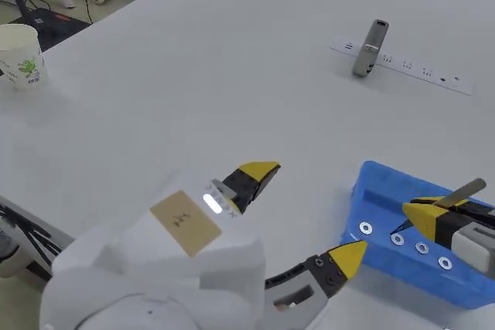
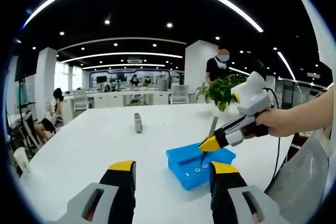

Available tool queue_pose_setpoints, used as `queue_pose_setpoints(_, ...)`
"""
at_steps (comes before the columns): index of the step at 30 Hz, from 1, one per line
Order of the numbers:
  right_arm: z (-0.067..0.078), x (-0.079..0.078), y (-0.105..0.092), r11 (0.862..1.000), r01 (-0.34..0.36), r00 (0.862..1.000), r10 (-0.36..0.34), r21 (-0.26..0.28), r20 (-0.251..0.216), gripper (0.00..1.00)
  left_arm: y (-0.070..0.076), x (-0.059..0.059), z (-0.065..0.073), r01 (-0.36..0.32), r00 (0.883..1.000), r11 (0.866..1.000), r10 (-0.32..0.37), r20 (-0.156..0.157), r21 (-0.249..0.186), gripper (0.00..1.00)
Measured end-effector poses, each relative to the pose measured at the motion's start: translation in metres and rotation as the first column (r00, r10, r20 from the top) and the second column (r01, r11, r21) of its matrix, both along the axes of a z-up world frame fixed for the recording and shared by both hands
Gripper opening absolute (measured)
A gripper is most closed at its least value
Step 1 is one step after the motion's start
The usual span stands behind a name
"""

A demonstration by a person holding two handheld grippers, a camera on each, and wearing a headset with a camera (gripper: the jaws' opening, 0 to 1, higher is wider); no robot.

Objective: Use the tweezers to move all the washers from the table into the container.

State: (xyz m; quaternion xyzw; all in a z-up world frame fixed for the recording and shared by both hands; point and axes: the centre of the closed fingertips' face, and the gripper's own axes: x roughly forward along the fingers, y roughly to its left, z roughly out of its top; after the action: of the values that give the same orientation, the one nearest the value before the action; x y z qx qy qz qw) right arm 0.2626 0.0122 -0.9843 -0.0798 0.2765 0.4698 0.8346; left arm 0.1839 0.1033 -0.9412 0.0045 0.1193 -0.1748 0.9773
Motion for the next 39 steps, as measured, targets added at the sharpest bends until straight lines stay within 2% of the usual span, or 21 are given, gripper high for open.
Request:
queue_pose_setpoints(3, 0.010, -0.002, -0.013, 0.999, 0.043, 0.999, -0.043, 0.032, -0.005, 0.04, 0.000, 0.000, 0.000, 0.002, 1.000, 1.000, -0.002, 0.001, 0.001, 0.55)
queue_pose_setpoints(7, 0.016, -0.009, -0.035, 0.994, 0.101, 0.995, -0.100, 0.042, -0.013, 0.04, -0.001, 0.000, 0.000, 0.005, 1.000, 1.000, -0.005, 0.000, -0.001, 0.55)
queue_pose_setpoints(11, 0.012, -0.019, -0.053, 0.989, 0.143, 0.989, -0.142, 0.036, -0.029, 0.04, -0.001, 0.000, 0.000, 0.004, 1.000, 1.000, -0.004, 0.001, -0.002, 0.55)
queue_pose_setpoints(18, 0.004, -0.032, -0.067, 0.985, 0.170, 0.985, -0.169, 0.015, -0.043, 0.04, -0.001, -0.001, 0.000, 0.005, 1.000, 1.000, -0.005, 0.001, 0.000, 0.56)
queue_pose_setpoints(24, -0.011, -0.038, -0.074, 0.987, 0.161, 0.985, -0.162, -0.024, -0.054, 0.04, -0.001, -0.001, 0.001, 0.003, 1.000, 1.000, -0.003, 0.002, -0.003, 0.56)
queue_pose_setpoints(32, -0.038, -0.047, -0.077, 0.987, 0.144, 0.984, -0.150, -0.067, -0.094, 0.04, -0.001, -0.001, -0.001, 0.005, 1.000, 1.000, -0.005, -0.006, 0.000, 0.56)
queue_pose_setpoints(39, -0.052, -0.051, -0.079, 0.988, 0.130, 0.984, -0.139, -0.083, -0.112, 0.04, -0.001, -0.001, -0.002, 0.005, 1.000, 1.000, -0.005, -0.011, 0.004, 0.56)
